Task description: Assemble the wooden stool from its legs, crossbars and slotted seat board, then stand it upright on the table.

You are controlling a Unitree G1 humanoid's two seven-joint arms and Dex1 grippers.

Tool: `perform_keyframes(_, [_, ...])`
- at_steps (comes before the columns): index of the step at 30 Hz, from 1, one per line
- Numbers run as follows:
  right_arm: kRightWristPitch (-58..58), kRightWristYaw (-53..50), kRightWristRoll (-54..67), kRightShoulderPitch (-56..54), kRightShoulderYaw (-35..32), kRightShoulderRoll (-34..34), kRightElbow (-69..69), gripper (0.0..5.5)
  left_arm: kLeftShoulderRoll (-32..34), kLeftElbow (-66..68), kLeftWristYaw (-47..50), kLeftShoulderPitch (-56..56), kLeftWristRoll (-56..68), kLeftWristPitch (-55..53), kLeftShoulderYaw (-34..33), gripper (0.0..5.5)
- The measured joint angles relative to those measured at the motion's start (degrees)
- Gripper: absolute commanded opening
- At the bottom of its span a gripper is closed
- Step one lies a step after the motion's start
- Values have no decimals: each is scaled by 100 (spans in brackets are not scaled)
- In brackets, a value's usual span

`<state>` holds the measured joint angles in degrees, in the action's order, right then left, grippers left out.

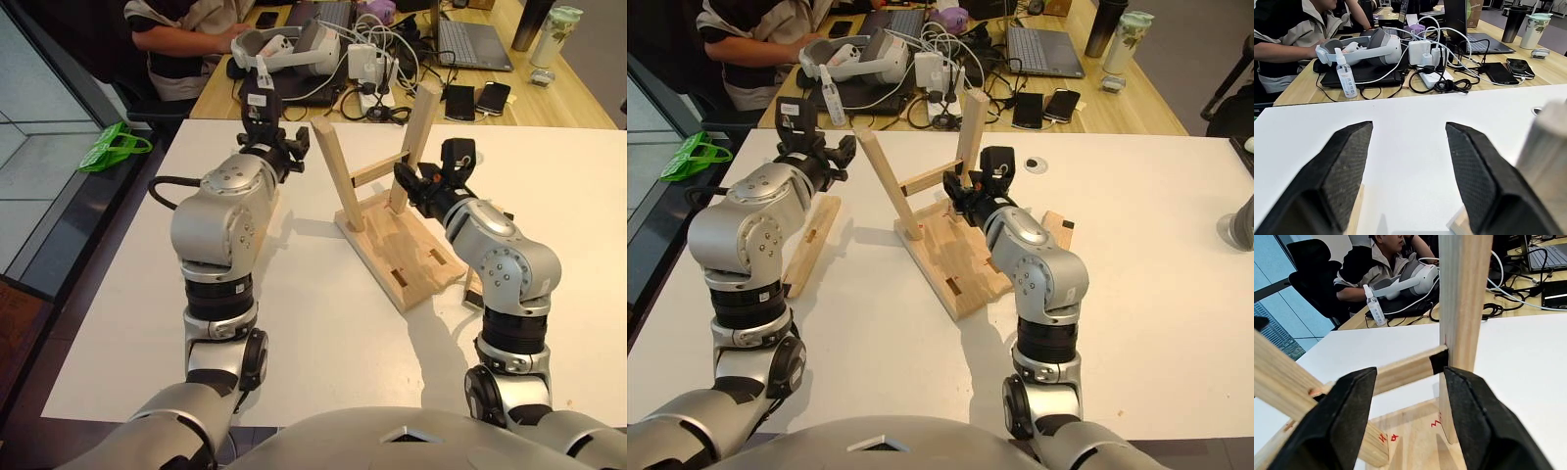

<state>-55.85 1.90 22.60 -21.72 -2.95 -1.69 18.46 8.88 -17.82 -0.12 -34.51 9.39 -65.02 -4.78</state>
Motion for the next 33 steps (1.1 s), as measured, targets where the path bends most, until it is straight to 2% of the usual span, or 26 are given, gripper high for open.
perform_keyframes(2, [-176, 287, 13, 234, 168, -323, 105, 258, 4, -7, 16, 0, -40, 1, -35, 280])
perform_keyframes(6, [-386, 1567, -50, 814, 753, -2002, 117, 258, 172, -27, 6, 20, -99, 8, -112, 280])
perform_keyframes(9, [-191, 2361, -176, 1082, 915, -2892, -500, 258, 279, -27, 0, 22, -124, 46, -261, 280])
perform_keyframes(11, [18, 2665, -213, 1139, 970, -3111, -725, 258, 328, -26, -1, 18, -145, 51, -317, 280])
perform_keyframes(15, [72, 3263, 43, 1320, 1085, -3233, -776, 258, 360, -30, -1, -21, -144, 53, -416, 280])
perform_keyframes(20, [-742, 3695, 1012, 1789, 1239, -2842, -53, 258, 433, -30, -5, -66, -143, 57, -559, 280])
perform_keyframes(24, [-1007, 3749, 1478, 1688, 974, -2722, 330, 258, 466, -27, -5, -80, -146, 77, -633, 280])
perform_keyframes(26, [-794, 3593, 1408, 1550, 644, -2741, 202, 258, 478, -34, -11, -71, -146, 79, -639, 280])
perform_keyframes(28, [-385, 3357, 1357, 1343, 29, -2680, -179, 258, 531, -149, -197, 124, -62, 95, -700, 280])
perform_keyframes(30, [177, 3131, 1205, 1083, -556, -2678, -677, 258, 934, -166, -611, 709, 18, 161, -694, 280])
perform_keyframes(33, [640, 1862, 585, 575, -1036, -2428, -1456, 258, 1287, 69, -546, 1122, -179, 173, -870, 280])
